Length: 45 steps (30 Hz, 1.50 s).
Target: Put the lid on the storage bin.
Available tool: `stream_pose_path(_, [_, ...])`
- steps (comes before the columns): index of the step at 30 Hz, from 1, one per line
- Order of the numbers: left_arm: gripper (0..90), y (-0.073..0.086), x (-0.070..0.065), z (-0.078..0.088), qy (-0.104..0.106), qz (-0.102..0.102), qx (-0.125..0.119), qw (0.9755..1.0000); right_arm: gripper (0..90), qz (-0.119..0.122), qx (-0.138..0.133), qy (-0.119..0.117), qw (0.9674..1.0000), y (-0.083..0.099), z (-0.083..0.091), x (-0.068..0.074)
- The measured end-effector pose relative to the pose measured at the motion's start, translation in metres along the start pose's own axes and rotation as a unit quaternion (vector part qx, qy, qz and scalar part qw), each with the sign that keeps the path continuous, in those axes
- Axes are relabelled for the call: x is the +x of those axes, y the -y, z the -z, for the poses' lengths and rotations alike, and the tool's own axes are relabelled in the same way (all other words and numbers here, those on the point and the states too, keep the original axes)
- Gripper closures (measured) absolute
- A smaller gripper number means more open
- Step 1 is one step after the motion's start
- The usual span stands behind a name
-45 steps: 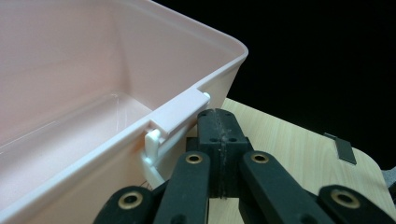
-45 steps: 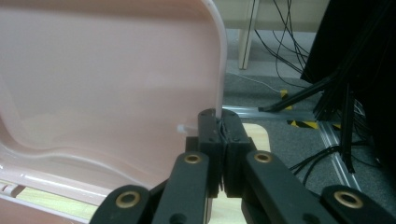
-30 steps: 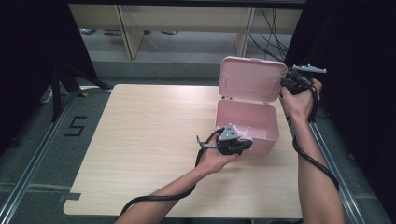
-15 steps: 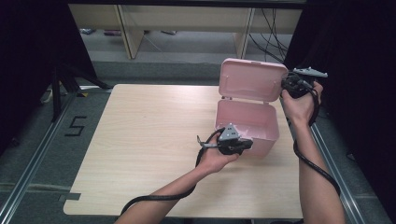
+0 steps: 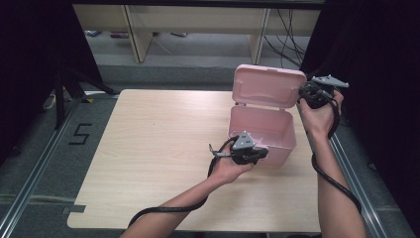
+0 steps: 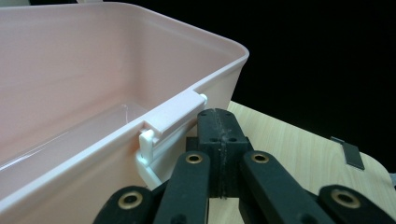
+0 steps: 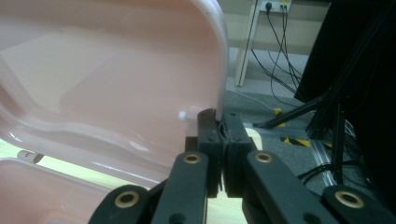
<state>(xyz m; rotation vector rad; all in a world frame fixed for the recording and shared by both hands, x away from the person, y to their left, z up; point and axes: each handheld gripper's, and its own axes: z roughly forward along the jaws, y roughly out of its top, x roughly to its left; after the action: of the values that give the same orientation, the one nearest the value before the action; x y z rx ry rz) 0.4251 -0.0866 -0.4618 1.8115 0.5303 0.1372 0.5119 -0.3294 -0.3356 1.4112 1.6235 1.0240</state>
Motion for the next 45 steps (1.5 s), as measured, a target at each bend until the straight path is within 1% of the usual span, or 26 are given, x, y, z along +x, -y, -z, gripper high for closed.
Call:
stream_pose_path(1, [90.0,0.0,0.0,0.0,0.0,-0.001,0.001,1.0,89.4,0.008,-0.001,0.0,1.0,0.0,0.0,-0.001])
stream_pose_path(3, [90.0,-0.001,0.0,0.0,0.0,-0.003,0.002,1.0,89.4,-0.002,-0.001,0.001,1.0,0.001,0.002,0.001])
stream_pose_path(4, [90.0,-0.001,0.0,0.0,0.0,-0.001,0.002,1.0,89.4,-0.003,-0.001,0.001,1.0,0.002,0.002,0.002])
stream_pose_path(5, [90.0,-0.001,0.0,0.0,-0.001,-0.002,0.001,1.0,89.4,0.006,-0.004,0.003,1.0,0.002,0.003,0.001])
stream_pose_path(7, [90.0,-0.001,0.0,0.0,0.0,-0.003,0.0,1.0,89.4,0.011,-0.009,0.001,0.9999,0.004,0.003,0.001])
stream_pose_path(10, [90.0,0.0,0.0,0.0,0.004,-0.003,-0.002,1.0,89.3,0.004,-0.009,0.001,1.0,0.006,0.005,0.003])
stream_pose_path(12, [90.0,0.0,0.0,0.0,0.003,-0.002,-0.002,1.0,89.4,0.016,-0.014,0.002,0.9998,0.006,0.006,0.002])
stream_pose_path(14, [90.0,0.0,0.0,0.0,0.001,-0.002,-0.001,1.0,89.4,0.011,-0.012,0.002,0.9999,0.008,0.007,0.002])
stream_pose_path(16, [90.0,0.001,0.0,0.0,0.001,-0.002,-0.002,1.0,89.4,0.017,-0.019,0.002,0.9997,0.009,0.007,0.002])
stream_pose_path(17, [90.0,0.001,0.0,0.0,0.001,-0.001,-0.002,1.0,89.4,0.009,-0.019,0.004,0.9998,0.01,0.008,0.004])
stream_pose_path(18, [90.0,0.0,0.0,0.0,0.002,-0.001,-0.002,1.0,89.3,0.007,-0.019,0.003,0.9998,0.01,0.008,0.004])
stream_pose_path(19, [90.0,0.0,0.0,0.0,0.002,-0.002,-0.002,1.0,89.4,0.015,-0.022,0.002,0.9997,0.01,0.008,0.003])
stream_pose_path(20, [90.0,0.0,0.0,0.0,0.005,-0.002,-0.003,1.0,89.3,0.015,-0.021,0.002,0.9997,0.011,0.009,0.003])
stream_pose_path(21, [90.0,0.0,0.0,0.0,0.002,-0.002,-0.001,1.0,89.3,0.009,-0.02,0.001,0.9998,0.011,0.009,0.003])
stream_pose_path(22, [89.9,0.0,0.0,0.0,0.0,-0.002,0.001,1.0,89.3,0.015,-0.026,0.003,0.9995,0.012,0.009,0.003])
stream_pose_path(25, [90.0,0.0,0.0,0.0,0.002,0.001,-0.001,1.0,89.3,0.012,-0.026,0.002,0.9996,0.013,0.01,0.003])
stream_pose_path(27, [90.0,0.0,0.0,0.0,0.002,0.002,0.0,1.0,89.3,0.021,-0.028,-0.001,0.9994,0.014,0.01,0.002])
stream_pose_path(29, [90.0,-0.001,0.0,0.0,0.001,-0.002,0.003,1.0,89.3,0.014,-0.028,-0.001,0.9995,0.014,0.011,0.003])
stream_pose_path(33, [89.9,-0.001,0.0,0.0,0.0,-0.001,0.005,1.0,89.3,0.021,-0.029,-0.002,0.9994,0.014,0.01,0.002])
stream_pose_path(34, [90.0,-0.001,0.0,0.0,0.001,0.0,0.005,1.0,89.3,0.013,-0.028,-0.002,0.9995,0.014,0.011,0.002])
stream_pose_path(35, [90.0,-0.001,0.0,0.0,0.001,0.001,0.005,1.0,89.3,0.019,-0.029,-0.003,0.9994,0.014,0.011,0.001])
stream_pose_path(38, [89.9,-0.001,-0.001,0.0,0.001,0.0,0.006,1.0,89.2,0.021,-0.027,-0.003,0.9994,0.014,0.011,0.001])
stream_pose_path(41, [89.9,-0.001,-0.001,0.0,0.001,0.0,0.006,1.0,89.2,0.011,-0.028,-0.001,0.9996,0.015,0.012,0.004])
stream_pose_path(42, [89.9,-0.001,-0.001,0.0,0.0,0.0,0.006,1.0,89.2,0.018,-0.03,-0.002,0.9994,0.015,0.012,0.003])
stream_pose_path(44, [89.9,-0.001,0.0,0.0,0.0,0.001,0.005,1.0,89.2,0.013,-0.027,-0.001,0.9995,0.016,0.013,0.003])
stream_pose_path(45, [90.0,-0.001,0.0,0.0,0.0,0.002,0.005,1.0,89.2,0.023,-0.03,-0.001,0.9993,0.016,0.013,0.002])
